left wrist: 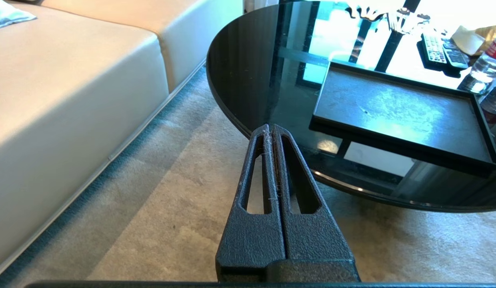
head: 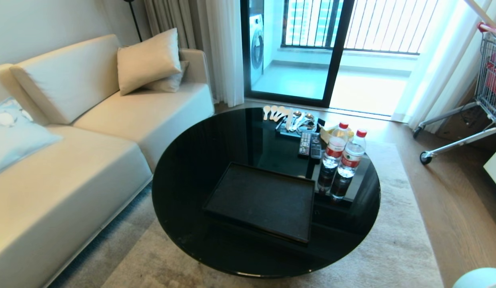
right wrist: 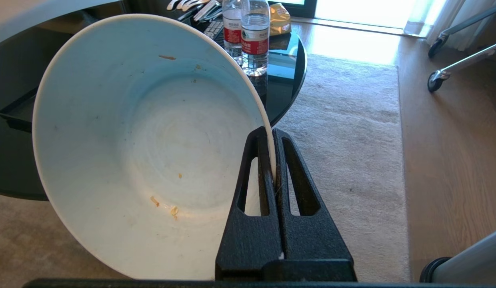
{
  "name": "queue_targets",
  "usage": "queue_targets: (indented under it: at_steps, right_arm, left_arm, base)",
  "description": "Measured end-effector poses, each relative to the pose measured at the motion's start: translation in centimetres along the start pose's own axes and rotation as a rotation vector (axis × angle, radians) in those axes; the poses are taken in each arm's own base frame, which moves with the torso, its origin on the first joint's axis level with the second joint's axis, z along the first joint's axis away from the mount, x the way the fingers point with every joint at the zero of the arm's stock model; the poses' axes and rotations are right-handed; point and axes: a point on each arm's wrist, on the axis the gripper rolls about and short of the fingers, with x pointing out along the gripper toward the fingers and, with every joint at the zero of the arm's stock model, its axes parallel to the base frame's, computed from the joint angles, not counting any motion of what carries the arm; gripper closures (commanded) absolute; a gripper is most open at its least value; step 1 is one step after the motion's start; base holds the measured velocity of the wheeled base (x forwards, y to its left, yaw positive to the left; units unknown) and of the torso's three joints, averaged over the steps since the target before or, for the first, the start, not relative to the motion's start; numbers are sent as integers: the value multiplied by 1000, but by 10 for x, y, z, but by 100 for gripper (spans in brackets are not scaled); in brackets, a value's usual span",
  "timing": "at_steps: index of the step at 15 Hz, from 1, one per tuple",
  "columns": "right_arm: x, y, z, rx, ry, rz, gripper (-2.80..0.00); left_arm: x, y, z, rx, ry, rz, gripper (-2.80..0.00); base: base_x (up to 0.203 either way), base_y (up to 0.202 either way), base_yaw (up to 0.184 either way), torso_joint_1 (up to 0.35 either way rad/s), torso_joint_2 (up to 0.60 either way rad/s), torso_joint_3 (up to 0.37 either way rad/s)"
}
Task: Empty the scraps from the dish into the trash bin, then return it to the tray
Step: Put the bowl back to the table
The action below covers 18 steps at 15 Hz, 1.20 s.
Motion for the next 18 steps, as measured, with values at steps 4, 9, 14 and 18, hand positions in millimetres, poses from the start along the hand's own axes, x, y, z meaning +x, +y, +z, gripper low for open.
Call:
queue_targets:
  at_steps: [4,9,14,18]
  right_arm:
    - [0,0,0,0,0,1,0]
    - [0,0,0,-8,2,0,0]
    - [0,0,0,-22,2,5,0]
    - [-5,1,17,-31,-46,59,0]
  left_arm:
    - [0,0,0,0,0,0,0]
    - [0,0,0,0,0,0,0]
    - [0,0,0,0,0,0,0]
    - [0,0,0,0,0,0,0]
  base:
    - [0,0,0,0,0,0]
    - [0,0,0,0,0,0]
    - [0,0,0,0,0,0]
    - [0,0,0,0,0,0]
